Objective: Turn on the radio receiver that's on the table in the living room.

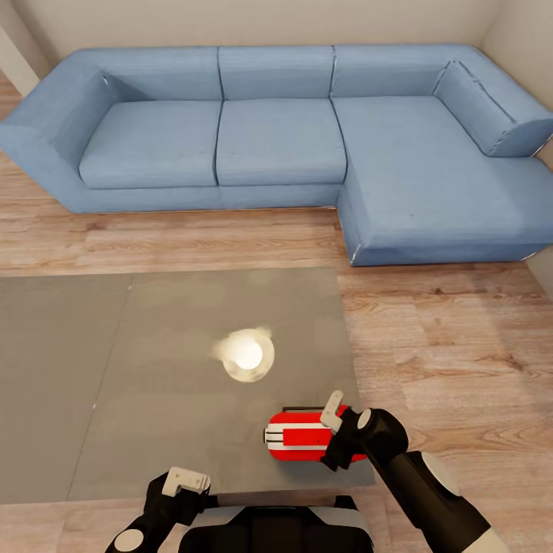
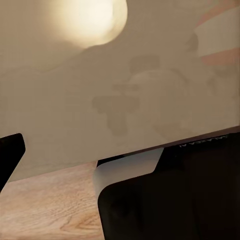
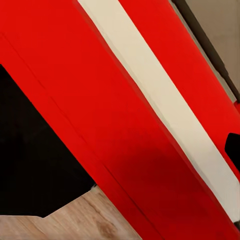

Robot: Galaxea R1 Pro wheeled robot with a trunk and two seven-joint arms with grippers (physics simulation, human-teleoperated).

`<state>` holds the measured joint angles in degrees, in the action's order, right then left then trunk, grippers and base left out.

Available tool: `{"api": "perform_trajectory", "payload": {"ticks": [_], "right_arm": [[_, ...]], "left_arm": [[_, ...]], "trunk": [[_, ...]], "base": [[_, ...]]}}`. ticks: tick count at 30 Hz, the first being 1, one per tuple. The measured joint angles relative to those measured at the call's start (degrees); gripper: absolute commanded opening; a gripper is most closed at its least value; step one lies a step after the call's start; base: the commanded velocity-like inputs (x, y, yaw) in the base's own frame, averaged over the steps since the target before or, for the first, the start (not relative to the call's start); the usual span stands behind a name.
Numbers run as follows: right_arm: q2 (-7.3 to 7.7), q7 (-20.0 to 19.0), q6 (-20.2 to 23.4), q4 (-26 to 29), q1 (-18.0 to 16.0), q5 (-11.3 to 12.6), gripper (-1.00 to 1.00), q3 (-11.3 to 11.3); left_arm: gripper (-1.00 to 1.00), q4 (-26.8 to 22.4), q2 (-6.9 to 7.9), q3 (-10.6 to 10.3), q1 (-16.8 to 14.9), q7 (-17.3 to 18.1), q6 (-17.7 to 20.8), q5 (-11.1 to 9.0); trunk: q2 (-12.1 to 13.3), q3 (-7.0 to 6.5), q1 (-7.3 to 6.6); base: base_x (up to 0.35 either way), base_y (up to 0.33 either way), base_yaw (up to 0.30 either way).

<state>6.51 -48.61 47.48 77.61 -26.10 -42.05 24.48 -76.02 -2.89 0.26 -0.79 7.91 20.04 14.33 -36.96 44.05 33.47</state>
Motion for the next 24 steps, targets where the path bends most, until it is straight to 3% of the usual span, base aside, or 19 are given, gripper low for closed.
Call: {"api": "perform_trajectory", "payload": {"ticks": [9,12,18,24], "right_arm": [[0.06,0.03,-0.02,-0.22,0.0,-0.05,1.0,0.03],[0.07,0.07,-0.02,-0.27,0.0,-1.58,1.0,0.04],[0.08,-0.03,-0.98,-2.17,0.0,-8.06,1.0,0.09],[0.08,-0.12,-1.64,-2.49,0.0,-10.71,1.0,0.13]], "left_arm": [[1.0,0.02,-0.01,0.0,0.0,0.0,0.0,0.0],[1.0,0.02,-0.01,0.0,0.0,0.0,0.0,0.0],[1.0,-0.01,-0.01,0.0,0.0,0.0,0.0,0.0],[1.0,-0.01,-0.01,0.0,0.0,0.0,0.0,0.0]], "trunk": [[0.0,0.0,0.0],[0.0,0.0,0.0],[0.0,0.0,0.0],[0.0,0.0,0.0]], "base": [[0.0,0.0,0.0],[0.0,0.0,0.0],[0.0,0.0,0.0],[0.0,0.0,0.0]]}}
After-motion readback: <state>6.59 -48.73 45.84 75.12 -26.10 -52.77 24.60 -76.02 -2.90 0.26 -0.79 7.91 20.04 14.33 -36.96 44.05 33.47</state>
